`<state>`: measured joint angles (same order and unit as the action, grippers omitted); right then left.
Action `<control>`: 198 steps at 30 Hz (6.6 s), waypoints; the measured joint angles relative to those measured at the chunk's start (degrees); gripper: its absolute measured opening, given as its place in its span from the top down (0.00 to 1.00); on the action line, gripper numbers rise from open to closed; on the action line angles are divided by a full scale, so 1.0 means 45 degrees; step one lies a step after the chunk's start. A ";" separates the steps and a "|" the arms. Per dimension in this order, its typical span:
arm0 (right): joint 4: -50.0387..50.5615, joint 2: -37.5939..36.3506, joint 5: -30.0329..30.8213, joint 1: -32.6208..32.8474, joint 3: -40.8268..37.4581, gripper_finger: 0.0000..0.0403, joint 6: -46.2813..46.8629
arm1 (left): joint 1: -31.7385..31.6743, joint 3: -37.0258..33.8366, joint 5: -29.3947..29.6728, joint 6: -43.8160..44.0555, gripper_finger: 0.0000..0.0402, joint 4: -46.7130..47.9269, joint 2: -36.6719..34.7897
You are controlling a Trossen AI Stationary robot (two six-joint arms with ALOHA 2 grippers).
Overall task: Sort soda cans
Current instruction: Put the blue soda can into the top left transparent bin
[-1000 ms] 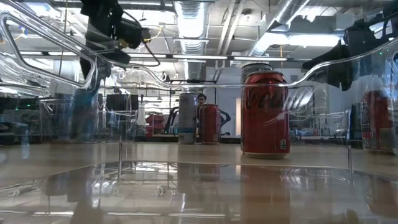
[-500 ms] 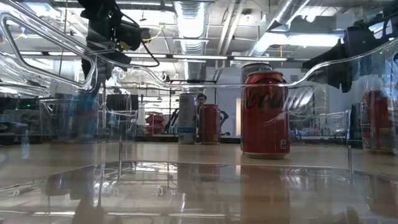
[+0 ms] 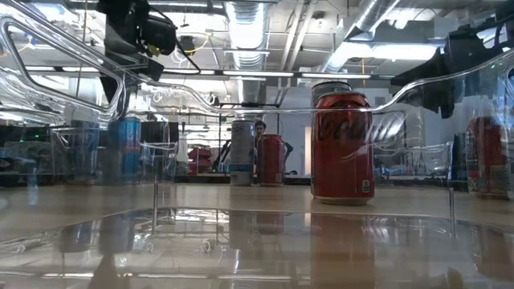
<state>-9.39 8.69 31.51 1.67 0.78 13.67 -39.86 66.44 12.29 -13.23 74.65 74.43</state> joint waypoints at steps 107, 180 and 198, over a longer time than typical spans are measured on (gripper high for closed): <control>2.2104 1.0603 -0.6602 0.1747 1.2290 0.33 1.2630 | 0.4673 -0.4353 -0.2547 -0.0045 0.35 -1.7010 -0.0296; 2.1177 1.0398 -0.7818 0.0869 1.1039 0.07 0.9991 | 0.4668 -0.4353 -0.2537 0.0188 0.35 -1.6641 -0.0296; 1.9603 1.0404 -0.7674 0.0869 1.0470 0.33 0.9657 | 0.4668 -0.4353 -0.2539 0.0072 0.35 -1.6432 -0.0300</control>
<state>78.82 55.51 -3.03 5.58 47.89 57.13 -18.85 46.85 0.86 -12.91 0.71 73.08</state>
